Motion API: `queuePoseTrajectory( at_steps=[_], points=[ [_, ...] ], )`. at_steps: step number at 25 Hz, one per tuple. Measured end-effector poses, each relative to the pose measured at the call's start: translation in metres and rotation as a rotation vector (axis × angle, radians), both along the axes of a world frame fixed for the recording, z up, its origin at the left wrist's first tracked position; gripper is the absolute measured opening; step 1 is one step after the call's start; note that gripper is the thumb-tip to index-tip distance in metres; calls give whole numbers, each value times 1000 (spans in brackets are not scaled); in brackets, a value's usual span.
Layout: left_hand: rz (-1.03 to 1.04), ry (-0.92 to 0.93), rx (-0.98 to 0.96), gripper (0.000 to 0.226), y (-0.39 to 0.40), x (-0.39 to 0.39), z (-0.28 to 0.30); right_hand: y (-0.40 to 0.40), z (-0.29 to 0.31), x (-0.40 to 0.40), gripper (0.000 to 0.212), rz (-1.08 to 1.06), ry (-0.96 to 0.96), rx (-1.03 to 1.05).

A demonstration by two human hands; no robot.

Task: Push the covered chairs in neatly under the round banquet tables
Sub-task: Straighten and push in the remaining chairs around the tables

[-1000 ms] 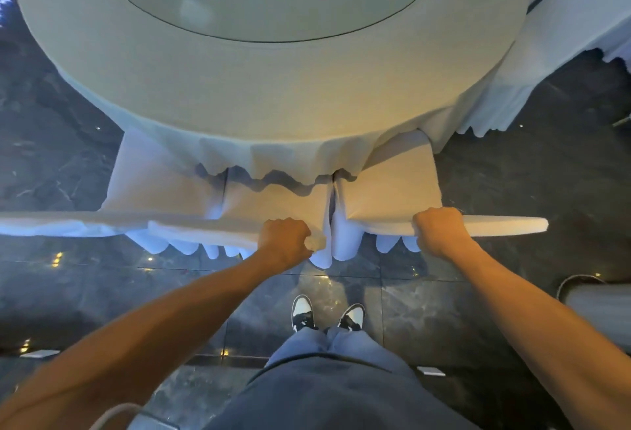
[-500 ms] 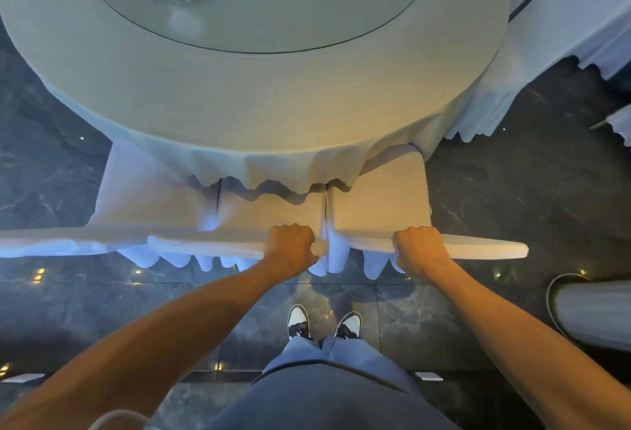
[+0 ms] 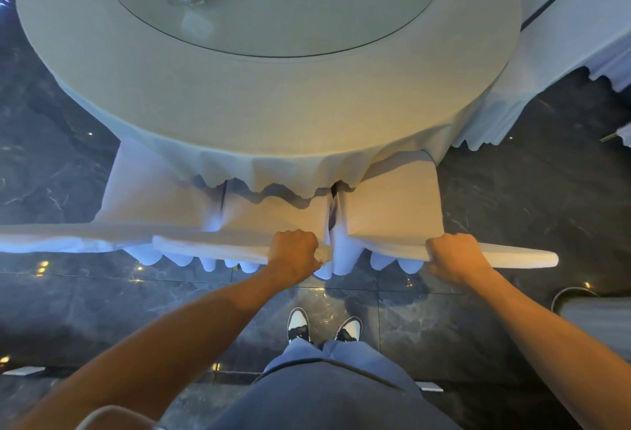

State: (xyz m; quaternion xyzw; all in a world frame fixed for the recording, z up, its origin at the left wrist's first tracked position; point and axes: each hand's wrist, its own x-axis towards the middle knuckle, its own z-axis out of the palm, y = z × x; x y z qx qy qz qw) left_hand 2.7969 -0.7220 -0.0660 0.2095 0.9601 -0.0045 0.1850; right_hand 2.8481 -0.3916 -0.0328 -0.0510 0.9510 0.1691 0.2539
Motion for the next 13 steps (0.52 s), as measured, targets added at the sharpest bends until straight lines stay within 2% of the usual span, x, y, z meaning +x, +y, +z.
queuePoseTrajectory(
  at_steps=[4,9,13],
  points=[
    [13,3,-14,39,-1,-3,2,18,0,3,19,8,-41,-13],
    [-7,19,-37,38,3,-5,4,57,5,15,28,-12,-100,93],
    [5,-9,-20,36,4,-6,5,30,4,9,23,2,-117,63]
  ],
)
